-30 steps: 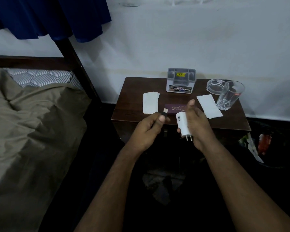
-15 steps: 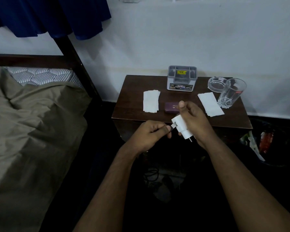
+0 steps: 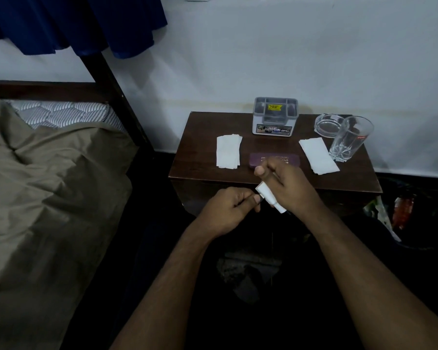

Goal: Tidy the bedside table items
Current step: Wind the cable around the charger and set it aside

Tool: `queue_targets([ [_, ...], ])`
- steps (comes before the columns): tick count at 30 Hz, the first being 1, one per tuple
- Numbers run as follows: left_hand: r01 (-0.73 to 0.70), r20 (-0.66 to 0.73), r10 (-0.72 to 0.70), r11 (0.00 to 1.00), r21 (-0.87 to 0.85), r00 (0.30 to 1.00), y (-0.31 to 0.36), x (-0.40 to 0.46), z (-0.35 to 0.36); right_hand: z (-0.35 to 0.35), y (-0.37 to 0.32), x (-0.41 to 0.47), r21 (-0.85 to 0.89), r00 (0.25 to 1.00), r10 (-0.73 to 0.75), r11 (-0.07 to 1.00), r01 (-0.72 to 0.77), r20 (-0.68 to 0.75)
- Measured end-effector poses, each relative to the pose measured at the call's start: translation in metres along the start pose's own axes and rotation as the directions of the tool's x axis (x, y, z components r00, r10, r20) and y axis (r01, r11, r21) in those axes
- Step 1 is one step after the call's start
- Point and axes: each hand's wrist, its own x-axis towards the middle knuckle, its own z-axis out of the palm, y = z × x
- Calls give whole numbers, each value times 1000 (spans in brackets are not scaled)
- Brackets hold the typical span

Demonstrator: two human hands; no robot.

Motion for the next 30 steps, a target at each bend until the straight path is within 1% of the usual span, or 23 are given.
queue_targets([
  [4,11,-84,-12,1000,-15,996,-5,1,1,4,-5,0,-18,997,-64,998,63,-40],
  [8,20,-92,-23,999,-33,996,-11,-2,6,7,-7,1,-90,990,-140,986,140,4],
  [10,10,-91,-20,994,-106,996,-8,-4,8,5,-6,1,-85,988,-153,984,154,18],
  [13,-6,-85,-23,946,-324,996,2,-4,11,-2,-5,0,-22,987,-160,987,160,9],
  [15,34,-65,-66,912,-409,996,11,-1,13,-5,-4,1,30,988,-152,988,152,-9],
  [17,118,1,-131,888,-444,991,19,0,15,-6,-4,1,40,986,-168,985,169,-17],
  [18,140,30,-141,882,-450,990,24,-1,16,-5,-5,0,31,982,-187,982,187,-3],
  [19,132,36,-130,881,-454,991,26,-1,17,-3,-6,0,27,978,-207,978,206,17],
  [20,109,18,-113,880,-463,993,27,-1,18,0,-7,-1,34,974,-224,974,223,24],
  [21,83,-21,-106,878,-472,994,27,0,18,4,-7,-1,57,973,-230,972,229,0],
  [22,68,-68,-115,871,-486,991,27,2,18,7,-8,-1,103,975,-216,970,221,-54],
  [24,58,-158,-173,830,-555,972,27,7,15,12,-10,2,260,976,-123,951,167,-178],
  [25,54,-194,-212,796,-604,958,26,10,12,13,-11,3,353,978,-42,929,113,-203],
  [26,46,-224,-252,754,-656,942,26,12,10,15,-12,4,445,982,54,895,32,-178],
  [27,28,-249,-289,702,-711,924,26,14,8,15,-12,4,537,985,144,840,-70,-99],
  [28,1,-259,-318,634,-774,912,26,16,5,16,-12,3,625,979,202,762,-170,21],
  [29,-29,-256,-338,553,-833,905,27,18,3,18,-12,1,671,965,217,694,-261,150],
  [30,-58,-245,-348,470,-881,905,27,20,0,22,-13,-2,661,947,198,679,-319,254],
])
